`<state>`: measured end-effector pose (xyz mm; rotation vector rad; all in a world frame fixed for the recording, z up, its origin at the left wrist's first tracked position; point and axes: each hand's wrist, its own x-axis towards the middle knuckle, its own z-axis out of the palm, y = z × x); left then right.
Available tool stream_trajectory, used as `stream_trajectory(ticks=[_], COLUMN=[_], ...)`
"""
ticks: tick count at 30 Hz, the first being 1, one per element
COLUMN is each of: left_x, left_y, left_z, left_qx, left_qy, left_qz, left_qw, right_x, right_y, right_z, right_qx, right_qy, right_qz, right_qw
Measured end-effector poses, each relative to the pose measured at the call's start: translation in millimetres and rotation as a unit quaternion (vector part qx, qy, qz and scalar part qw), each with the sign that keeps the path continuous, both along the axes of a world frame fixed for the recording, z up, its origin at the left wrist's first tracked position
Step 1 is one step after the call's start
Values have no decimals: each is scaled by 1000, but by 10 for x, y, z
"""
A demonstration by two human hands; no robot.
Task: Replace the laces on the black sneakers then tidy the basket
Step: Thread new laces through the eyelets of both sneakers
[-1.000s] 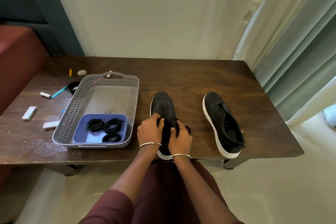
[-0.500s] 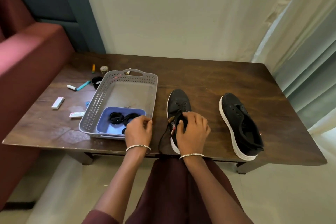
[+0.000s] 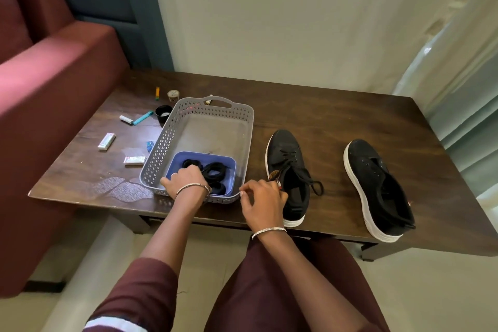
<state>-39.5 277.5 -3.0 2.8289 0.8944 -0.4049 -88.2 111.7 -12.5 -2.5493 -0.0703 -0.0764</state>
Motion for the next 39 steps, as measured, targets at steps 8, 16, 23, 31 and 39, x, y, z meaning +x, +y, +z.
stream_trajectory(ticks=[8,16,23,31,39], left_x=[71,-246,-702,-944,-997], left_y=[-13,-84,-662,-1417,-1946], left_z=[26,292,669,667,714], left_qx=[-10,5,-228,-408,-730], left_qy=[16,-192,-324,-297,-90], left_qz=[-4,-56,-86,-111,72], left_qw=[1000,980,914,856,674], right_x=[36,-49,-189,-529,-657], right_y=[14,-124,-365,-1172,-1778], right_z=[-30,89,450,632,640], right_qx=[38,162,470,549,602], right_qy=[24,-37,67,91,88], right_qz=[-12,-9,-34,-34,-105], right_qw=[999,986,880,831,786])
